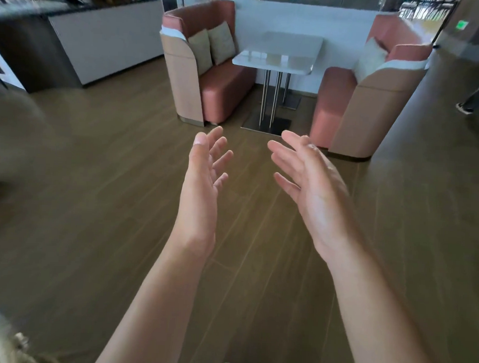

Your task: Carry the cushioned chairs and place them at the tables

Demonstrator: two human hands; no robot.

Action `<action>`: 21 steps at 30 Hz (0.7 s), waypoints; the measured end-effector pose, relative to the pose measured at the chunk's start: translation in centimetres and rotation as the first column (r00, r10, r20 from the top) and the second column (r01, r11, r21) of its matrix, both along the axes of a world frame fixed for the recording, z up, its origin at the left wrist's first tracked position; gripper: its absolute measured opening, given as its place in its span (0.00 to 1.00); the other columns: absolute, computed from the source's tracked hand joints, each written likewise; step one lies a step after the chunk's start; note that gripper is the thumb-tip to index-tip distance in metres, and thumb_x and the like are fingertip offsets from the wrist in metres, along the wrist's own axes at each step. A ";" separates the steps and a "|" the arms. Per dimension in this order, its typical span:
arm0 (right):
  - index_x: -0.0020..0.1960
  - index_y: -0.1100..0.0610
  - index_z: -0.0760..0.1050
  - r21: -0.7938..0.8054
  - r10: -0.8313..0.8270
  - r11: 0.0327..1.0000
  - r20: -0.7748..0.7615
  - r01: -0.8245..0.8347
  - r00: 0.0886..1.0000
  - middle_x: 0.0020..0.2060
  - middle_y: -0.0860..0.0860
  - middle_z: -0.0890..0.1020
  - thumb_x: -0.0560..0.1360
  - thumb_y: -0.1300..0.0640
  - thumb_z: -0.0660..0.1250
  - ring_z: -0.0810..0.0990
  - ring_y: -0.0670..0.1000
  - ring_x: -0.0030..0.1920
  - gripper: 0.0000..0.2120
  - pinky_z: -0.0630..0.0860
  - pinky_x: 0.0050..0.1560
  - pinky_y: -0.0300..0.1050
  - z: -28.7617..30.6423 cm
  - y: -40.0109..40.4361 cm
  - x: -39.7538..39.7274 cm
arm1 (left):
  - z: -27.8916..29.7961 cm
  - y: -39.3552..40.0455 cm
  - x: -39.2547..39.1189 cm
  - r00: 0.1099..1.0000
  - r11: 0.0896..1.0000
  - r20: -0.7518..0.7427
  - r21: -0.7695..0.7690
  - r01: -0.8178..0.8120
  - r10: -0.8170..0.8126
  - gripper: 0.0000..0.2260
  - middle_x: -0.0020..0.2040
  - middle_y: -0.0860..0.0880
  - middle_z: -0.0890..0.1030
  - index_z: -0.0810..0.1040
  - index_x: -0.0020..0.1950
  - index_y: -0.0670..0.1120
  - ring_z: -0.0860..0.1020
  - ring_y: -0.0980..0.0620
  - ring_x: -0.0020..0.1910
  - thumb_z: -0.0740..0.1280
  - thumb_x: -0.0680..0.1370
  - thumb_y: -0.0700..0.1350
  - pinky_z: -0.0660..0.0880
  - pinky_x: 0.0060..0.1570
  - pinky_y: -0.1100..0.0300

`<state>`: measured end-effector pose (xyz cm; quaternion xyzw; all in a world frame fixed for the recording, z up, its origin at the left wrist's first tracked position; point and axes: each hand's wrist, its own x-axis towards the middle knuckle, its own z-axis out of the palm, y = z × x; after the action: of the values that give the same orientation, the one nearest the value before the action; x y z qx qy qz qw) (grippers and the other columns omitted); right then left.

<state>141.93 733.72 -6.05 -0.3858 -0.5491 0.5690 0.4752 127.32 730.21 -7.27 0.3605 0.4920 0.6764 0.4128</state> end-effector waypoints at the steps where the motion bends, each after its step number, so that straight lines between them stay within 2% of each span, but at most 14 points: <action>1: 0.74 0.48 0.70 -0.003 0.019 1.000 0.005 -0.019 1.000 0.65 0.43 0.80 0.74 0.36 0.58 0.76 0.40 0.67 0.31 0.70 0.72 0.50 0.0 0.9 -0.8 | 0.0 0.8 -0.8 1.000 1.000 0.000 -0.002 -0.014 0.014 0.28 0.68 0.57 0.78 0.74 0.71 0.57 0.78 0.59 0.65 0.52 0.76 0.66 0.67 0.73 0.47; 12: 0.72 0.48 0.72 -0.102 0.265 0.957 -0.067 -0.271 0.962 0.65 0.45 0.80 0.73 0.37 0.59 0.76 0.42 0.67 0.30 0.70 0.72 0.51 -1.5 14.2 -10.9 | -1.1 10.0 -10.4 0.969 0.967 -0.050 -0.060 -0.246 0.243 0.30 0.69 0.56 0.78 0.74 0.73 0.56 0.78 0.60 0.65 0.51 0.76 0.67 0.67 0.73 0.47; 15: 0.70 0.46 0.73 -0.091 0.366 0.923 -0.081 -0.373 0.927 0.64 0.44 0.81 0.72 0.36 0.60 0.76 0.40 0.66 0.29 0.70 0.72 0.50 -1.0 18.5 -14.2 | -0.2 13.2 -12.7 0.947 0.946 -0.057 -0.048 -0.320 0.317 0.31 0.69 0.55 0.78 0.74 0.73 0.56 0.78 0.59 0.65 0.52 0.75 0.67 0.66 0.73 0.46; 21: 0.72 0.47 0.71 -0.053 0.553 0.828 -0.083 -0.558 0.829 0.64 0.43 0.80 0.72 0.35 0.59 0.75 0.40 0.67 0.31 0.70 0.72 0.50 0.2 25.1 -20.6 | 1.1 17.4 -16.8 0.877 0.879 -0.090 -0.028 -0.476 0.472 0.30 0.70 0.55 0.77 0.72 0.74 0.56 0.77 0.59 0.66 0.52 0.76 0.67 0.66 0.74 0.46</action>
<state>121.30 758.81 -5.88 -0.2088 -0.6002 0.7149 0.2917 110.55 747.65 -6.15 0.2457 0.5980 0.7295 0.2232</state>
